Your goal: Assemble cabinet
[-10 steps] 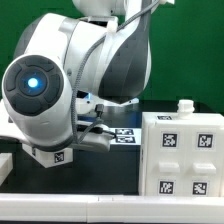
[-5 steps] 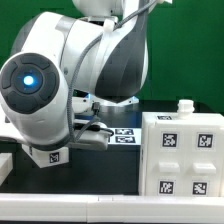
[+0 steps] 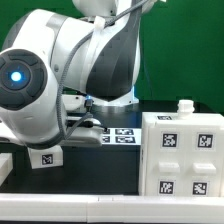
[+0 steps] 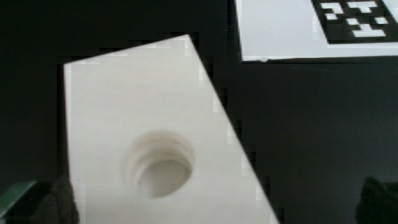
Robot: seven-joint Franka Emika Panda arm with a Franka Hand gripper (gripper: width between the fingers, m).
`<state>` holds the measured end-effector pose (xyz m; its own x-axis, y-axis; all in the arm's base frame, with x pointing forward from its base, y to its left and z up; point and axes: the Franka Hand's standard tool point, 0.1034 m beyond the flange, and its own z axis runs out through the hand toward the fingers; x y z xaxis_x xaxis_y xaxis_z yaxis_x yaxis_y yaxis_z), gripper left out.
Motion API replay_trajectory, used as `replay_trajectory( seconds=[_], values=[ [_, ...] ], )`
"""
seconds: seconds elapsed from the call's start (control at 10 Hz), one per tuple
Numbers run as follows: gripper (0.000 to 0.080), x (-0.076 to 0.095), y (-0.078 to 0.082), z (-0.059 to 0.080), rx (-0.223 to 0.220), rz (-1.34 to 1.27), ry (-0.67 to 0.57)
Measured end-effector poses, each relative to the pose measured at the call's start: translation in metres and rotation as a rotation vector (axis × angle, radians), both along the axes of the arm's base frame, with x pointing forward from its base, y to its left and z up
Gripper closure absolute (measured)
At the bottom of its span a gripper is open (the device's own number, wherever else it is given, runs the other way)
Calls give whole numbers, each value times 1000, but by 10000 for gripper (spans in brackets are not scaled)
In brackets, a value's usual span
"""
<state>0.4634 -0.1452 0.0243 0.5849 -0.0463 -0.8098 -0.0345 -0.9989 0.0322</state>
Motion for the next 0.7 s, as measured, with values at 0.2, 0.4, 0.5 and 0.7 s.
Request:
replay_trajectory(
  seconds=[0.2, 0.4, 0.5, 0.7],
  values=[
    [2, 0, 0, 0, -1, -1, 1],
    [2, -2, 1, -7, -13, -5, 4],
    [2, -3, 0, -11, -15, -4, 1],
    [2, -5, -4, -14, -14, -13, 0]
  ],
)
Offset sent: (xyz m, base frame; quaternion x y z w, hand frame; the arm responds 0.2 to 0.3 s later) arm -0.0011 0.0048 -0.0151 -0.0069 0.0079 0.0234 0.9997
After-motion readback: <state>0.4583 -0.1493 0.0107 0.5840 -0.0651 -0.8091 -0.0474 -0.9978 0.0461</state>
